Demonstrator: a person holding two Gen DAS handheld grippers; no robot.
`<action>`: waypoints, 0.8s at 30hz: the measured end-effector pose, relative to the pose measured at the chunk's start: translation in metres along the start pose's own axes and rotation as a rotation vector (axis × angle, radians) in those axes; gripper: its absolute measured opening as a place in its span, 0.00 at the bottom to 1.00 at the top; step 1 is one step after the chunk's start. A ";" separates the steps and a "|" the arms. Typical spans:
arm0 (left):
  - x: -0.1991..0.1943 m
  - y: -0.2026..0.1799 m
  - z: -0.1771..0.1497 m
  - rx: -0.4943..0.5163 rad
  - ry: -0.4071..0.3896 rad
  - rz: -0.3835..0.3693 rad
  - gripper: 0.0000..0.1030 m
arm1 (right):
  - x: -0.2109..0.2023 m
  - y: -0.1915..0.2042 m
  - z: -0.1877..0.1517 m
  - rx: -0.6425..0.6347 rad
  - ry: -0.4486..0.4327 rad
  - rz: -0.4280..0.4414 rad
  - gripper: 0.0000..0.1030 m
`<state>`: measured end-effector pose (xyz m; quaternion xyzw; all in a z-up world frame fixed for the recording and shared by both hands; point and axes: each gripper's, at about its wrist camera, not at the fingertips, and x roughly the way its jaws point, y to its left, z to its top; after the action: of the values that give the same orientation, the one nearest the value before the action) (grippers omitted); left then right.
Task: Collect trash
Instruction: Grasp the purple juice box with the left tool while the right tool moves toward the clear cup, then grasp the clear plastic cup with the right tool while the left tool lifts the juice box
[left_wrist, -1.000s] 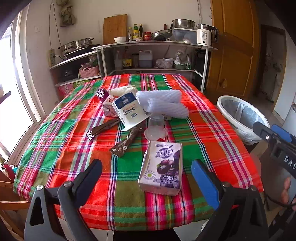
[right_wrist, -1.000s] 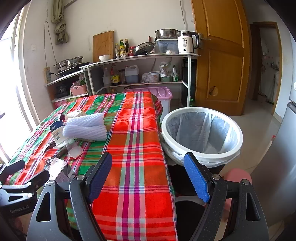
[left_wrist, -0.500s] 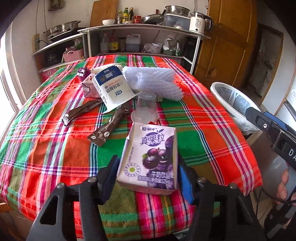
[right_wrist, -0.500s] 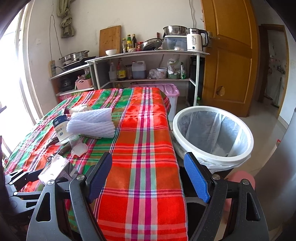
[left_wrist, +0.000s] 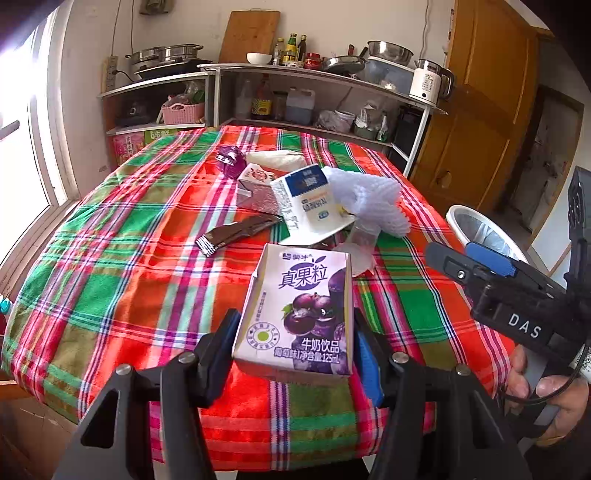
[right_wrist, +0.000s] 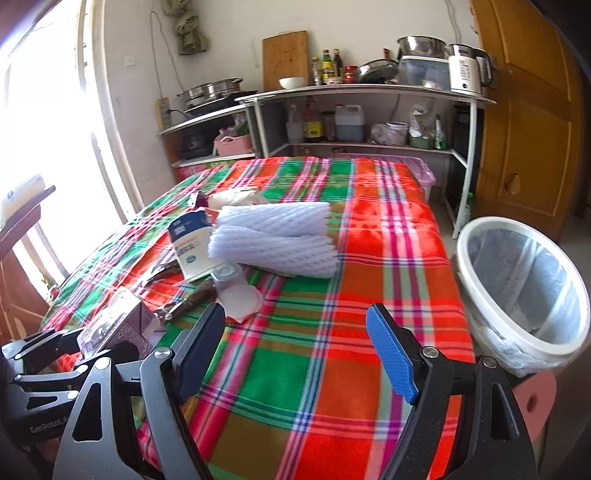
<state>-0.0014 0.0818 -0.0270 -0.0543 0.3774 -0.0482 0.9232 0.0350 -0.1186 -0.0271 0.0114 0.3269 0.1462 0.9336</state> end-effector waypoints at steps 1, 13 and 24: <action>0.000 0.004 0.000 -0.008 0.001 0.005 0.58 | 0.006 0.006 0.002 -0.018 0.001 0.016 0.77; 0.001 0.023 0.000 -0.045 0.013 0.023 0.58 | 0.068 0.036 0.012 -0.082 0.141 0.087 0.43; -0.010 0.014 0.006 -0.022 -0.012 0.012 0.58 | 0.050 0.030 0.015 -0.054 0.119 0.154 0.32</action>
<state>-0.0037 0.0970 -0.0183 -0.0623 0.3726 -0.0381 0.9251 0.0729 -0.0744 -0.0423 0.0024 0.3760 0.2266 0.8985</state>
